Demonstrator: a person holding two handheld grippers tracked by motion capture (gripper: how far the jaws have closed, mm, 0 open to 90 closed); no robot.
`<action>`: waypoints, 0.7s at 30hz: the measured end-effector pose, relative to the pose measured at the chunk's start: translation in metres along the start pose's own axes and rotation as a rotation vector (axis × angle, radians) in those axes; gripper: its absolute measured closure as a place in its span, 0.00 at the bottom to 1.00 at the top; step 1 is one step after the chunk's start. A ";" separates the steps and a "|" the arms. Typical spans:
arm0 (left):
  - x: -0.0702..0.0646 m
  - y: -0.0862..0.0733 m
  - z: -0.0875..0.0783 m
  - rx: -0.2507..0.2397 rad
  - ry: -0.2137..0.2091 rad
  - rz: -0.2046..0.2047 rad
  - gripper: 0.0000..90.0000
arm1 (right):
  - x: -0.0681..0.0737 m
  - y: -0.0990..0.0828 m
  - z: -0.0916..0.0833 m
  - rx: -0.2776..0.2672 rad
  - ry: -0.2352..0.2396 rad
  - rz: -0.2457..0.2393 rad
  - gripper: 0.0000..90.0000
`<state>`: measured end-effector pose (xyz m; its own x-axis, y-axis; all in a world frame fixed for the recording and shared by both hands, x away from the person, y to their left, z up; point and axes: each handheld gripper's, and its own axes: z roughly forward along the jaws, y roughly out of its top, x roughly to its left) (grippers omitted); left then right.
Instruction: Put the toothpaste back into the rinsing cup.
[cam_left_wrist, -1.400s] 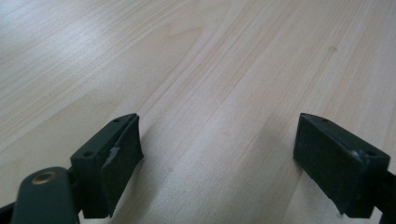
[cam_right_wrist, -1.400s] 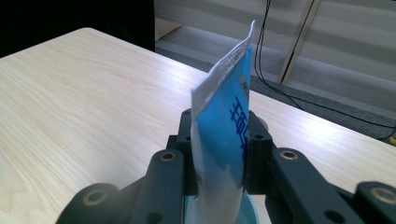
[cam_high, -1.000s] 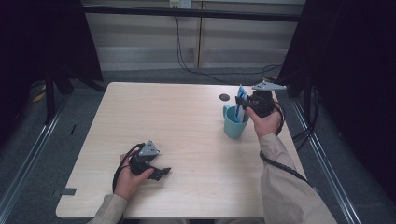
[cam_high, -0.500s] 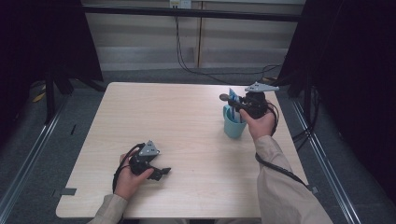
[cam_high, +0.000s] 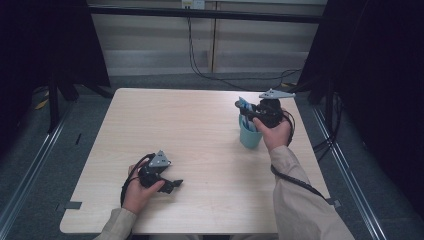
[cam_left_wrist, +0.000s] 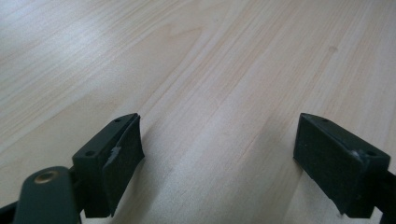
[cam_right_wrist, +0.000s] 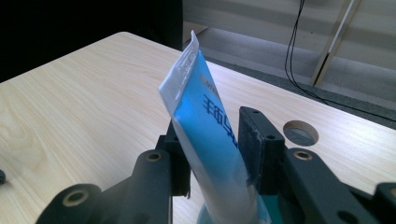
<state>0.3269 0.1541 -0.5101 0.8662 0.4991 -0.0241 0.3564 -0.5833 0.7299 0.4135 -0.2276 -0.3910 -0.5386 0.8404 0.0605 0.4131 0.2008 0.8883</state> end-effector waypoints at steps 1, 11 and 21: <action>0.000 0.000 0.000 -0.002 0.000 0.001 0.17 | 0.001 0.000 0.001 0.002 0.004 -0.001 0.73; 0.000 0.000 0.000 -0.001 0.002 0.000 0.17 | 0.006 -0.001 0.005 0.002 0.013 0.012 0.68; 0.000 0.000 0.000 -0.001 0.001 -0.002 0.17 | 0.006 -0.006 0.006 0.021 0.029 0.026 0.52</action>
<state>0.3266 0.1539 -0.5101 0.8653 0.5007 -0.0252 0.3577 -0.5813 0.7308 0.4120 -0.2208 -0.3988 -0.5486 0.8305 0.0965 0.4425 0.1904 0.8763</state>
